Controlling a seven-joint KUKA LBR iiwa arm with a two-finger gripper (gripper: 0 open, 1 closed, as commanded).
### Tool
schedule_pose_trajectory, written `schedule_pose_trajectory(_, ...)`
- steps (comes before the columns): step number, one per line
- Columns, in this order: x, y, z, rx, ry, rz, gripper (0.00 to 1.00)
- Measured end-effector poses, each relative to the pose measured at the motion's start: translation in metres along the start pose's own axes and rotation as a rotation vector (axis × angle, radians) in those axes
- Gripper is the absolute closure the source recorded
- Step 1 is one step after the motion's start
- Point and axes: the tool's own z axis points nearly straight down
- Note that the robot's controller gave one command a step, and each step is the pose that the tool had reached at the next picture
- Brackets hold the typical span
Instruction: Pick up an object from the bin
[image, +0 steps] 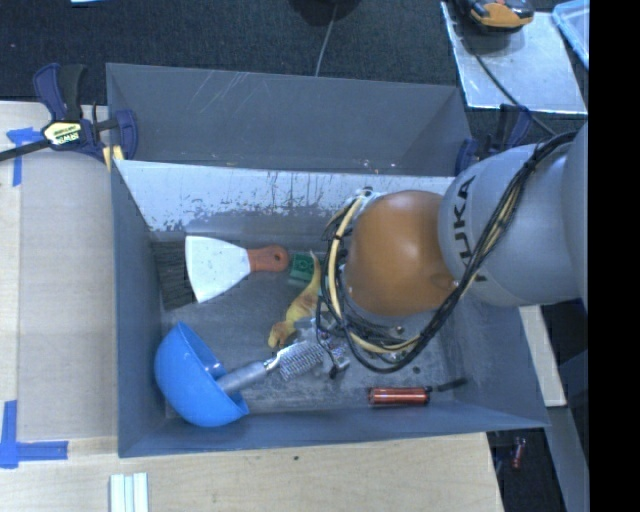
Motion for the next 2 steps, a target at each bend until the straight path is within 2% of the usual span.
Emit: schedule_pose_trajectory(2, 0.000, 0.000, -0.035, 0.000, -0.001, 0.001, 1.00)
